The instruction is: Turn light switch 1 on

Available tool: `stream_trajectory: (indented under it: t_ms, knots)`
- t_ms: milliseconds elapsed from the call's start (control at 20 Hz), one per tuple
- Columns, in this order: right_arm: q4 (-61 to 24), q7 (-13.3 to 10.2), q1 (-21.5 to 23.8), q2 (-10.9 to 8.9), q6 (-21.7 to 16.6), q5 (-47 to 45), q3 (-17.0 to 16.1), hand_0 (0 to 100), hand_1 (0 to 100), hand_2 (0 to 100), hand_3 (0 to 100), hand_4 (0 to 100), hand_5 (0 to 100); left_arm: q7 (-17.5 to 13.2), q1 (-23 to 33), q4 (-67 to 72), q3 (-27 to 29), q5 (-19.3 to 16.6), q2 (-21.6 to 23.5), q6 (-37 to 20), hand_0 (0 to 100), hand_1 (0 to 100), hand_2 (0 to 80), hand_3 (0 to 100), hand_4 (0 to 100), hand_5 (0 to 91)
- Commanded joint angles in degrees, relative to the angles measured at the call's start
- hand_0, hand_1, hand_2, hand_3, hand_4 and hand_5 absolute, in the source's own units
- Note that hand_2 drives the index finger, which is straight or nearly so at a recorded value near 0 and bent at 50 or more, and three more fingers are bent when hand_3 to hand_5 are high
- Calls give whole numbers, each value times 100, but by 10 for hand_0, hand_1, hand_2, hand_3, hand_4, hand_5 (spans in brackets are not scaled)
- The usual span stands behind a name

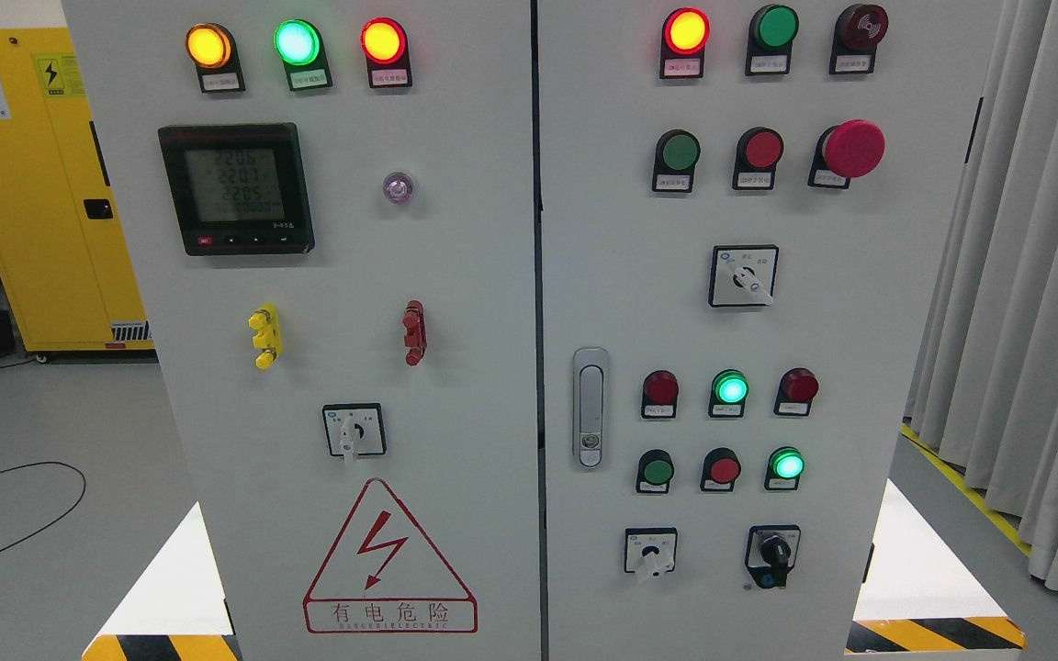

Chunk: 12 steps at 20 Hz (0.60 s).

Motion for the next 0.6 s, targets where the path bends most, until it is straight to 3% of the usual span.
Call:
stream_trajectory:
  t_ms: [0,550]
  knots:
    - [0,1,0,0,2,3,0,0,500,40,0,0,0,-229,98,-42,-42,62,76,-18,300,55,0,0,0,0]
    - [0,1,0,0,2,3,0,0,500,40,0,0,0,-72,-26,-375,-15,124,5,-54,309,50,0,0,0,0]
